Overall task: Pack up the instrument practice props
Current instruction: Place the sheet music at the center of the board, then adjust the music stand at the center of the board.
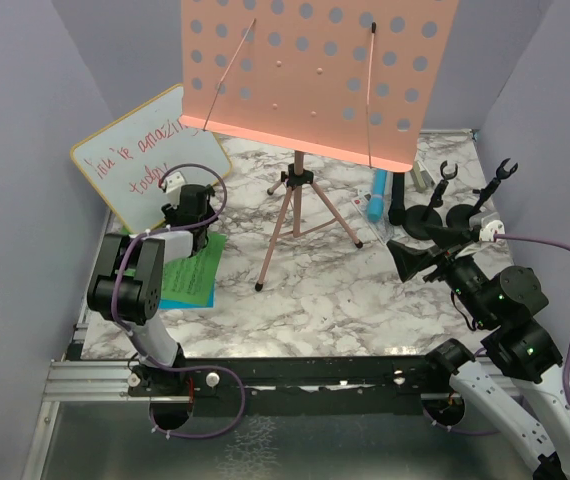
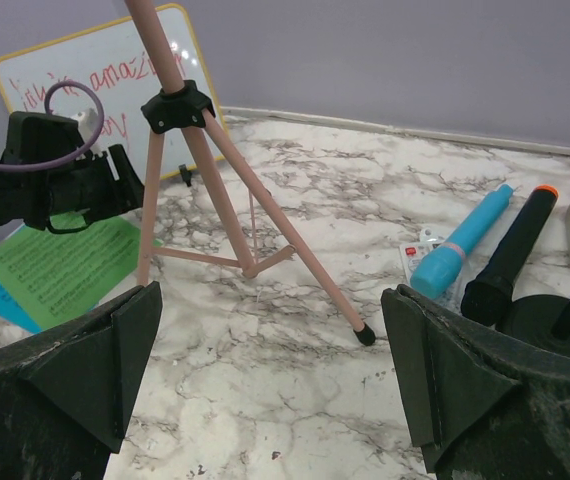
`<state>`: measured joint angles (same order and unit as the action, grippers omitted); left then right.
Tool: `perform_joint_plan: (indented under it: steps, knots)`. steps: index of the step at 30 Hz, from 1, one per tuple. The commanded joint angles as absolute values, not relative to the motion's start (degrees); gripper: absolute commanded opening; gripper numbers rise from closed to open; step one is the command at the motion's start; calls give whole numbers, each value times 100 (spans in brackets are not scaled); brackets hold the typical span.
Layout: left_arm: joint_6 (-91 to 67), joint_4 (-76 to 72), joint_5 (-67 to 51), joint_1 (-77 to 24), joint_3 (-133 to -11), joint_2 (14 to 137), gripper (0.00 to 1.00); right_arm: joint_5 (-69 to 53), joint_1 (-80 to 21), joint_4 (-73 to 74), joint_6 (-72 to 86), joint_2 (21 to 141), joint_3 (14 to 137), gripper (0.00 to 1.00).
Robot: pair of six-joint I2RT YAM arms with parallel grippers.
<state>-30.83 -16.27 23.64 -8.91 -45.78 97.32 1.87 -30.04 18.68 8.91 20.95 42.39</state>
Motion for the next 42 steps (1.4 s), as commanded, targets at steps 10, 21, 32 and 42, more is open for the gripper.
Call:
perform_joint_plan:
  steps: [10, 21, 32, 42]
  knots:
    - [-3872, -1340, 2978, -861, -4635, 10158, 64, 152, -3041, 1780, 782, 2030, 4175, 100]
    - [-4504, -1284, 3592, -866, -3909, 9475, 65, 44, -3041, 1751, 782, 2065, 4175, 100]
    - [-4024, -1340, 2758, -870, -4209, 9125, 66, 44, -3047, 1745, 809, 2158, 4203, 100]
    - [-3698, -1906, 687, -896, -3811, 7798, 73, -126, -3041, 1705, 879, 2749, 4357, 100]
